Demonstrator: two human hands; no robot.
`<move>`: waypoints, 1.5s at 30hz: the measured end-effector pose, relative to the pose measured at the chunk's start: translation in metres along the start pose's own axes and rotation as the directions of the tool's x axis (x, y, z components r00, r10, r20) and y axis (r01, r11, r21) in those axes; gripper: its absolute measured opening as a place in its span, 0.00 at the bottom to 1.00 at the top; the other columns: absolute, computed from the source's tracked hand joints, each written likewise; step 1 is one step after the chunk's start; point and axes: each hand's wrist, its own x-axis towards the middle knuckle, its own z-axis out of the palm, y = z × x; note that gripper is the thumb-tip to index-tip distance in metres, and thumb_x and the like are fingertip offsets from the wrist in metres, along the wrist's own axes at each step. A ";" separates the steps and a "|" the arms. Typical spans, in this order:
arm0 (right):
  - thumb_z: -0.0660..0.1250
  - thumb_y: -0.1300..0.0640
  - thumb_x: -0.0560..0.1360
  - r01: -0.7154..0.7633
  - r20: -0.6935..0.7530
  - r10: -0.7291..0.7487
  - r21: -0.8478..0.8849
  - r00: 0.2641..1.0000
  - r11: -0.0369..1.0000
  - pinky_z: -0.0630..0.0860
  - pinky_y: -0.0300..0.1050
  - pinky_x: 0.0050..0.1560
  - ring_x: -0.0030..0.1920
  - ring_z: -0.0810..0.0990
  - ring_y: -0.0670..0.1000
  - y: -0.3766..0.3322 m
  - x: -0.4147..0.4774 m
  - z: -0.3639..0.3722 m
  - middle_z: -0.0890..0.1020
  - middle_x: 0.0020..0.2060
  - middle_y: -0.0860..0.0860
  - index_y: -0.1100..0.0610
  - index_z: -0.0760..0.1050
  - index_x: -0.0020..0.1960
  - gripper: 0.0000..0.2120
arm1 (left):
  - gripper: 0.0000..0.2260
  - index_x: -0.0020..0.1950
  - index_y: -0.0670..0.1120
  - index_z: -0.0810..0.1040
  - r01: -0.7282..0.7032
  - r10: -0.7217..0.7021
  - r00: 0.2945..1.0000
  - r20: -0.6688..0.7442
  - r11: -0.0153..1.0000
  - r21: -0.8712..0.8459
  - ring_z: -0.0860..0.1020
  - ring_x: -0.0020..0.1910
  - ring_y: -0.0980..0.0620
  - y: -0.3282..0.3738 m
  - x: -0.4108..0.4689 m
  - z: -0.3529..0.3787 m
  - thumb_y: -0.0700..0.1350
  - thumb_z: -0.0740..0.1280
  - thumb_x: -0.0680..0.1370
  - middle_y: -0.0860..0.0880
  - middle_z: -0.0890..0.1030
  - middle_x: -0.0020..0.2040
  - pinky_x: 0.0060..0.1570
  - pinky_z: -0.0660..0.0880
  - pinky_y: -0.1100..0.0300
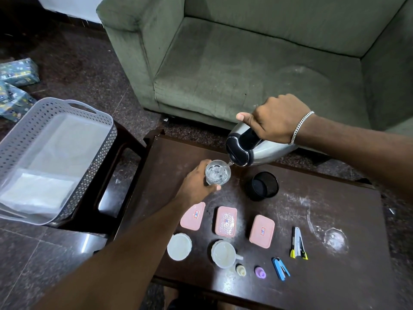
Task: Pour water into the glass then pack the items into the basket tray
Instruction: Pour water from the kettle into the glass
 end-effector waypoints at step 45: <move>0.63 0.45 0.80 -0.468 0.305 0.356 0.517 0.883 0.717 0.65 0.42 0.25 0.20 0.72 0.47 0.061 -0.002 0.030 0.70 0.16 0.48 0.58 0.66 0.23 0.30 | 0.39 0.71 0.62 0.64 -0.005 0.004 0.998 0.061 1.000 0.003 0.81 0.59 0.52 -0.006 0.006 -0.007 0.55 0.80 0.65 0.55 0.80 0.66 0.60 0.81 0.46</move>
